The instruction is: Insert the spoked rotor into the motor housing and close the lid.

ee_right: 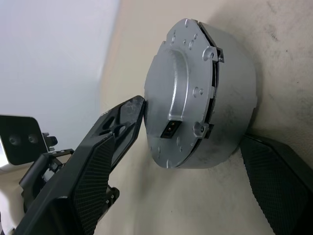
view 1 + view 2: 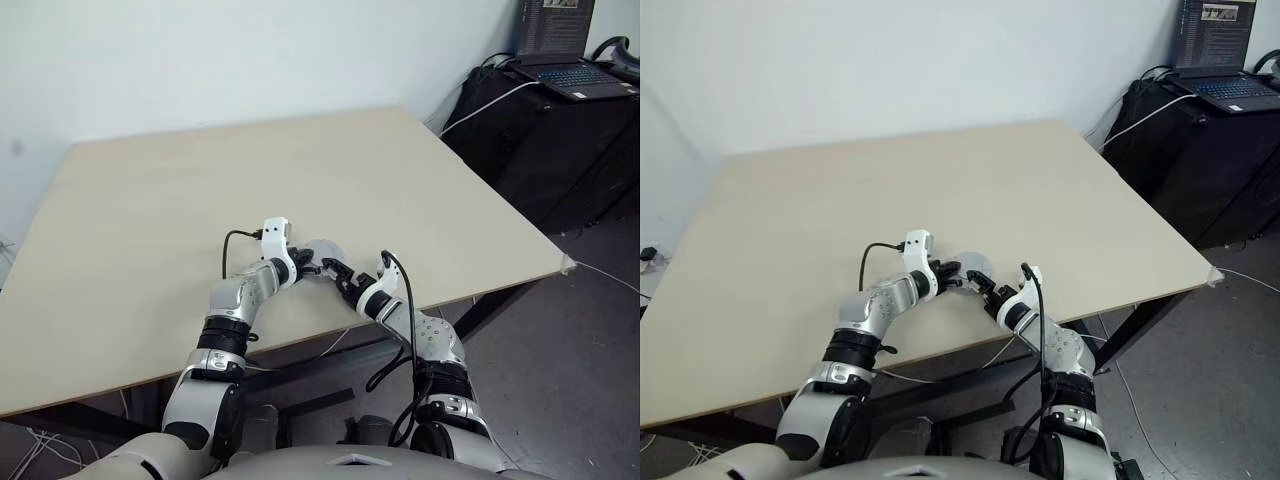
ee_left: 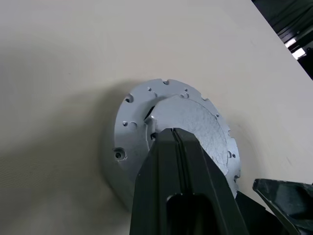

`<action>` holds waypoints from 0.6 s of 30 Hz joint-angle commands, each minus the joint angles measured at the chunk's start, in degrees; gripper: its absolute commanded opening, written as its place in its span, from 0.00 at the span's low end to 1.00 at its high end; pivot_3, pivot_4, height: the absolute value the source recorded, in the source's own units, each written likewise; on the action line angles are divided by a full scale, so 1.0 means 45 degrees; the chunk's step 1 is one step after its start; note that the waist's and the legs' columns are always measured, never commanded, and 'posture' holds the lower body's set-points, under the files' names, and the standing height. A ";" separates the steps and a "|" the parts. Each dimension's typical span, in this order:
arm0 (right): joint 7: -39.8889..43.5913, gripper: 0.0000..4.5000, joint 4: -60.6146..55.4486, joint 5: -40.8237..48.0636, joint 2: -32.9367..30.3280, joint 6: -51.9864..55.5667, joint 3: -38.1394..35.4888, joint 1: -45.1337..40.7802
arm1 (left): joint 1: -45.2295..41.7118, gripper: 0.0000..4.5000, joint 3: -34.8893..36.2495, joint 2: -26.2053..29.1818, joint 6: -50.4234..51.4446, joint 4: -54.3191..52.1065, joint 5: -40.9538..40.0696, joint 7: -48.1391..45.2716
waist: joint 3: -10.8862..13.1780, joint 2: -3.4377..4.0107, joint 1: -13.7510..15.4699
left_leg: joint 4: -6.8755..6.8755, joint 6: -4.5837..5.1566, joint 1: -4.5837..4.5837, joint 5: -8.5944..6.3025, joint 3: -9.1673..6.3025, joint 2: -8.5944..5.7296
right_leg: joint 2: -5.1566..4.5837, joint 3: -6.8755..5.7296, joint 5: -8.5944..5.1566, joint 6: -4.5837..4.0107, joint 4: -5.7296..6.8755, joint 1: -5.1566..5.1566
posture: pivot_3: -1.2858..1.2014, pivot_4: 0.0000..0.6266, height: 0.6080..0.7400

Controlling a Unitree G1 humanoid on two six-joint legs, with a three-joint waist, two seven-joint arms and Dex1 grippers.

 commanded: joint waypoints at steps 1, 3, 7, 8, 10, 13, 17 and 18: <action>-0.0411 0.98 0.0232 0.0177 0.0435 -0.0406 -0.0266 -0.0089 | -0.0221 0.00 -0.0257 0.0042 0.0206 0.0043 0.0181 0.0010 | -0.0003 -0.0005 -0.0006 | -0.0001 0.0000 0.0002 0.0000 0.0000 0.0000 | 0.0000 0.0000 0.0001 0.0001 0.0000 0.0001 | 0.52 0.00 1.00; -0.0454 0.98 0.0334 0.0245 0.0416 -0.0449 -0.0262 -0.0137 | -0.0229 0.00 -0.0273 0.0066 0.0210 0.0046 0.0193 -0.0005 | -0.0013 -0.0019 -0.0012 | -0.0001 0.0000 0.0007 0.0000 0.0000 0.0000 | 0.0000 0.0001 0.0001 0.0001 0.0002 0.0002 | 0.52 0.00 1.00; -0.0597 0.98 0.0512 0.0384 0.0402 -0.0562 -0.0241 -0.0276 | -0.0233 0.00 -0.0312 0.0087 0.0228 0.0020 0.0204 -0.0008 | -0.0019 -0.0027 -0.0033 | 0.0000 0.0000 0.0011 0.0000 0.0000 0.0000 | -0.0002 0.0004 0.0005 0.0003 0.0003 0.0006 | 0.52 0.00 1.00; -0.0704 0.98 0.0590 0.0423 0.0425 -0.0588 -0.0280 -0.0335 | -0.0235 0.00 -0.0323 0.0097 0.0234 0.0018 0.0212 -0.0006 | -0.0020 -0.0027 -0.0038 | -0.0001 -0.0001 0.0013 0.0000 0.0000 0.0000 | -0.0002 0.0005 0.0010 -0.0002 0.0002 0.0006 | 0.52 0.00 1.00; -0.0986 0.98 0.0737 0.0526 0.0479 -0.0586 -0.0396 -0.0469 | -0.0236 0.00 -0.0329 0.0114 0.0254 0.0016 0.0225 0.0010 | -0.0025 -0.0032 -0.0061 | -0.0001 -0.0001 0.0018 -0.0001 0.0000 0.0000 | -0.0001 0.0007 0.0014 -0.0002 0.0003 0.0006 | 0.52 0.00 1.00; -0.1356 0.98 0.0735 0.0450 0.0535 -0.0495 -0.0270 -0.0651 | -0.0237 0.00 -0.0319 0.0147 0.0284 -0.0020 0.0228 0.0037 | -0.0028 -0.0035 -0.0117 | -0.0008 -0.0002 0.0024 -0.0001 -0.0001 0.0001 | 0.0000 0.0009 0.0028 -0.0004 0.0003 0.0007 | 0.52 0.00 1.00; -0.1800 0.98 0.0750 0.0538 0.0590 -0.0410 -0.0285 -0.0811 | -0.0261 0.00 -0.0276 0.0177 0.0269 -0.0030 0.0212 0.0070 | -0.0028 -0.0035 -0.0151 | -0.0013 -0.0003 0.0026 -0.0001 -0.0001 0.0001 | 0.0000 0.0012 0.0043 -0.0005 0.0002 0.0005 | 0.52 0.00 1.00; -0.1901 0.98 0.0754 0.0605 0.0604 -0.0389 -0.0338 -0.0834 | -0.0261 0.00 -0.0266 0.0180 0.0265 -0.0037 0.0206 0.0077 | -0.0028 -0.0035 -0.0154 | -0.0015 -0.0003 0.0026 -0.0001 -0.0001 0.0001 | 0.0000 0.0012 0.0045 -0.0005 0.0002 0.0004 | 0.52 0.00 1.00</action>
